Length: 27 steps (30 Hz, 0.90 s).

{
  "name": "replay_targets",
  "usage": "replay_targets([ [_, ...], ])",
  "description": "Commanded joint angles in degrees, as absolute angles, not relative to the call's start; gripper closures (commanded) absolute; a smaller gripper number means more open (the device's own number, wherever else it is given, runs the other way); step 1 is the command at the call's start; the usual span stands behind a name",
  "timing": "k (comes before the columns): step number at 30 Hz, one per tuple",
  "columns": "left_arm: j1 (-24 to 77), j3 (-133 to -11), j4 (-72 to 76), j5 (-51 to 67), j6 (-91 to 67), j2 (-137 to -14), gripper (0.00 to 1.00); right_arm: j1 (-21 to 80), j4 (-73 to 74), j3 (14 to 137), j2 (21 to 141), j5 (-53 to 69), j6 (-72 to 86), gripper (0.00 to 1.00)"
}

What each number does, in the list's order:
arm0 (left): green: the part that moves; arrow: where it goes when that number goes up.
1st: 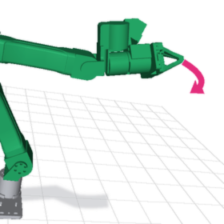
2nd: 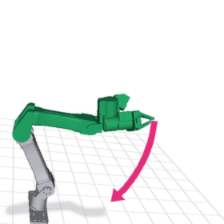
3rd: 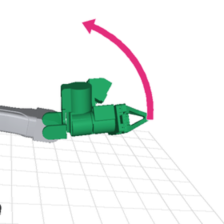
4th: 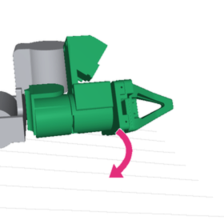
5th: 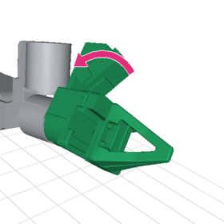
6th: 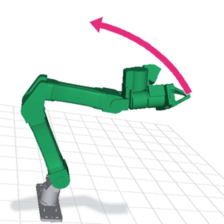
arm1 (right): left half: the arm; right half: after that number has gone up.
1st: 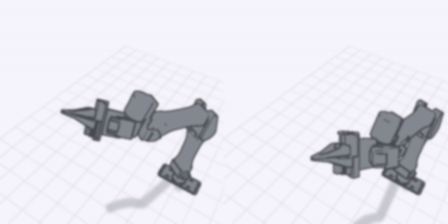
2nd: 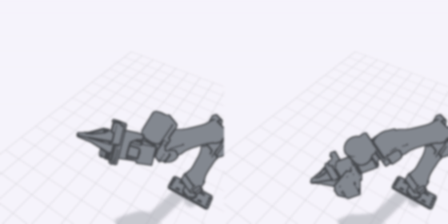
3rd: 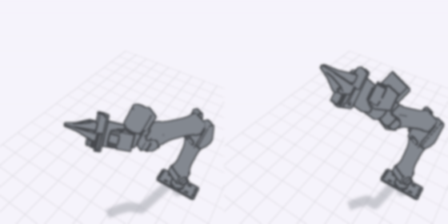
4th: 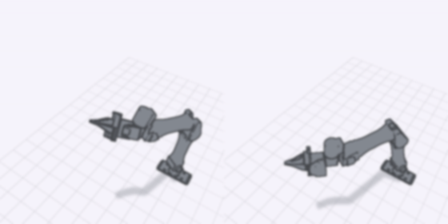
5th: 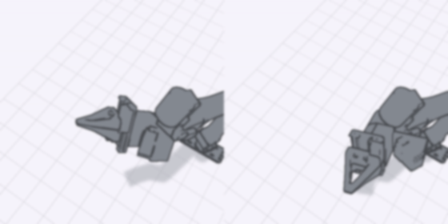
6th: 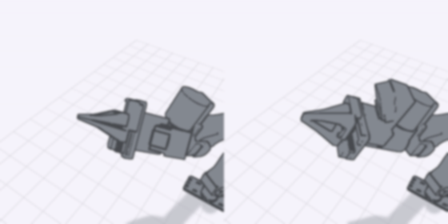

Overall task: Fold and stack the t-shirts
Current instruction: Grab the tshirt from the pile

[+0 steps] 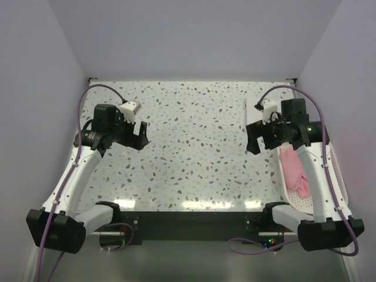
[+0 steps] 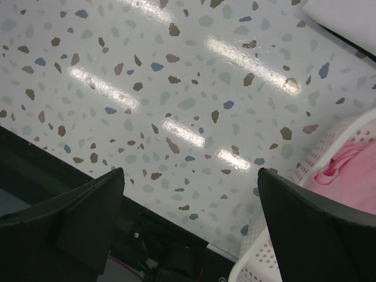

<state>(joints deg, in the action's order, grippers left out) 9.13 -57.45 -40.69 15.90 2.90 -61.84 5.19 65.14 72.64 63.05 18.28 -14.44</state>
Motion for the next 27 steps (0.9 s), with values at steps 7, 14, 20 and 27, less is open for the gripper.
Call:
replay_targets([
  [7, 9.0, -65.7, -41.7, 20.1, 6.2, -65.6, 0.00, -13.9, 71.3, 85.3, 69.3, 7.5, -10.2, 0.01],
  [14, 9.0, -67.4, -41.7, 21.4, 6.2, -67.8, 0.00, -35.5, 69.2, 79.6, 70.3, 4.5, -10.5, 0.01],
  [20, 9.0, -68.3, -41.7, 22.1, 6.9, -69.3, 0.00, -42.0, 60.6, 68.4, 73.3, 1.2, -14.1, 0.01],
  [27, 9.0, -68.1, -41.9, 21.4, 8.0, -70.0, 0.00, -42.4, 46.4, 57.8, 77.6, 0.1, -13.0, 0.01],
])
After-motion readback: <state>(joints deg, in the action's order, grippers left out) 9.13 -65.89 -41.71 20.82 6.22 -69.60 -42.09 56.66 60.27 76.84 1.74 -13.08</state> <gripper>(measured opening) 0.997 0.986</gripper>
